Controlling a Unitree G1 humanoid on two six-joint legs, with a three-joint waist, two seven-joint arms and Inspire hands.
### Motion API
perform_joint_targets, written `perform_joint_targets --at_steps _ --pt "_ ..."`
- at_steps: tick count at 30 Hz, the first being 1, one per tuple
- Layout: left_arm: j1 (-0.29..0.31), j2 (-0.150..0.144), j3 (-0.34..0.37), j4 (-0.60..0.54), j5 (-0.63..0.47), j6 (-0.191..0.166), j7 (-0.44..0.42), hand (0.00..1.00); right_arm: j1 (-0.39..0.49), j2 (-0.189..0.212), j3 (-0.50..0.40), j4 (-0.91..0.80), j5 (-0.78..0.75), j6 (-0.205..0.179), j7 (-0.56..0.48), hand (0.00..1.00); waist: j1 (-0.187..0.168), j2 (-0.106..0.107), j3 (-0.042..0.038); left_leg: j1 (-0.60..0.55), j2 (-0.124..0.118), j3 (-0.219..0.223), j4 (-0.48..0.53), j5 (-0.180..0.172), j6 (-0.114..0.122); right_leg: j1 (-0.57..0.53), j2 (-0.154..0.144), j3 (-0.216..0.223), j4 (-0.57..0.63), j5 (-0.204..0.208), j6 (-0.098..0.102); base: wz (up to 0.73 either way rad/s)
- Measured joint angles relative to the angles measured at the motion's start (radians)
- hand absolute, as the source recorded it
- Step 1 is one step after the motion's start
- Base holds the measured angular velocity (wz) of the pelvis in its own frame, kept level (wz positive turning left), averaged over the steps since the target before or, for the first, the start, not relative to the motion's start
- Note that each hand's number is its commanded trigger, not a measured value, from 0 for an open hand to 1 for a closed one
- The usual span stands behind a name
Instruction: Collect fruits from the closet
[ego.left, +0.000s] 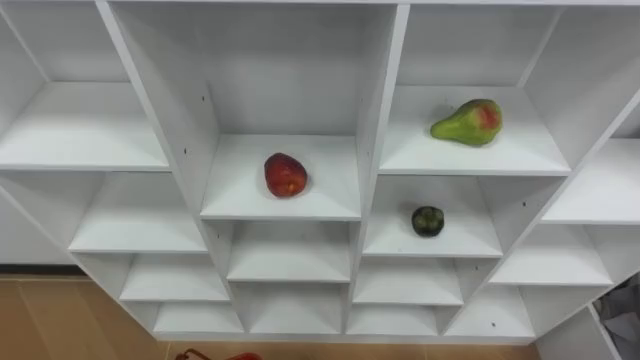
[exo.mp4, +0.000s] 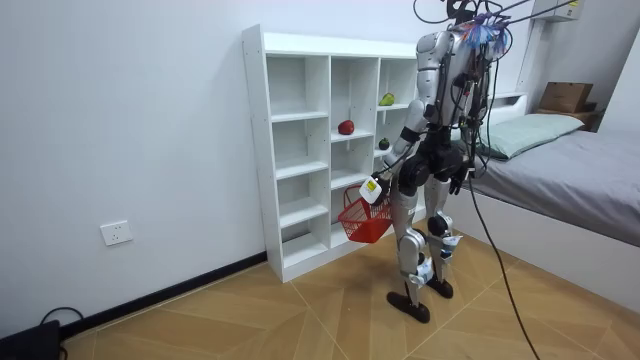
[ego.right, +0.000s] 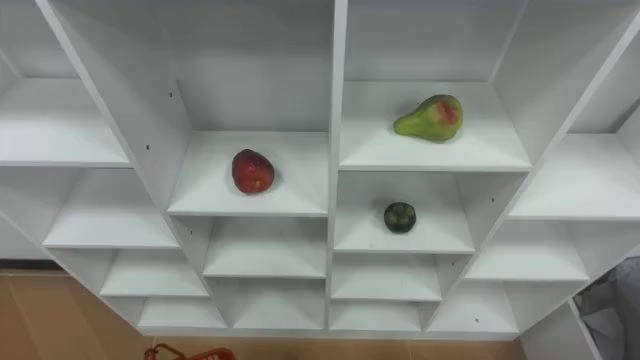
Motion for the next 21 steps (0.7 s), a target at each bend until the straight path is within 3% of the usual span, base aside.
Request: perform_joint_targets --at_steps 21 --pt "0.002 0.000 0.001 -0.001 0.000 -0.006 0.017 1.00 0.000 -0.001 0.003 -0.016 -0.017 -0.002 -0.001 0.00 0.004 0.001 -0.0007 -0.001 0.000 -0.001 0.000 0.000 0.000 -0.001 0.000 0.001 0.000 0.000 0.000 0.00"
